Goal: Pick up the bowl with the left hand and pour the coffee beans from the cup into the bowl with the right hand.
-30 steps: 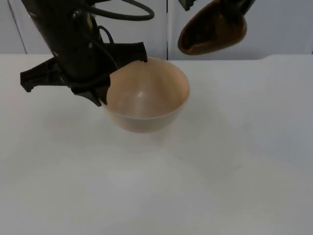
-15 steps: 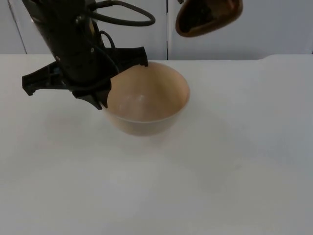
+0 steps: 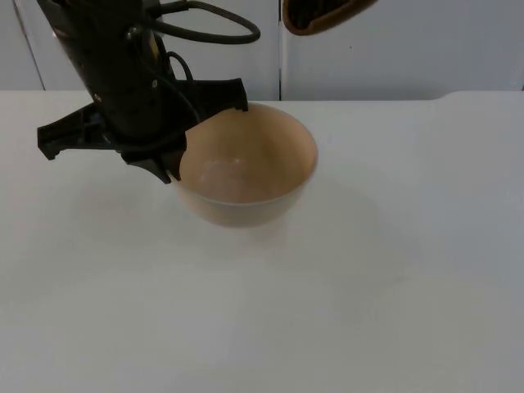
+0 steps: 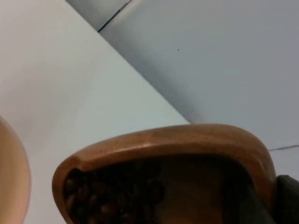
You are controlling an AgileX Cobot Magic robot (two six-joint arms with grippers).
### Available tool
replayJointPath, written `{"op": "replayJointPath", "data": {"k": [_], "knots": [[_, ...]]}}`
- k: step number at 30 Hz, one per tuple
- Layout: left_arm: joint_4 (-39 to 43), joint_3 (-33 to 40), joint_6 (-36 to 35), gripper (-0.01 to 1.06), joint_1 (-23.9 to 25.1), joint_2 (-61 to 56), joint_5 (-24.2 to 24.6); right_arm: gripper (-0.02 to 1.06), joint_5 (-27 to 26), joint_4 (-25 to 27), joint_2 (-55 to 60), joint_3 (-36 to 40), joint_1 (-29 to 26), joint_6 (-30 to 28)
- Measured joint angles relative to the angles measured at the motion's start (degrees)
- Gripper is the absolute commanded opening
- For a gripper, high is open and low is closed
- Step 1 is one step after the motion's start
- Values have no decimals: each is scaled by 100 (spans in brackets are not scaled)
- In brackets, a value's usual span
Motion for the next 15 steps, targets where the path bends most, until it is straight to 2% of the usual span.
{"op": "replayJointPath", "data": {"k": [15], "knots": [[0, 0, 0, 0, 0, 0, 0, 0, -14, -653, 0, 0, 356, -570]]}}
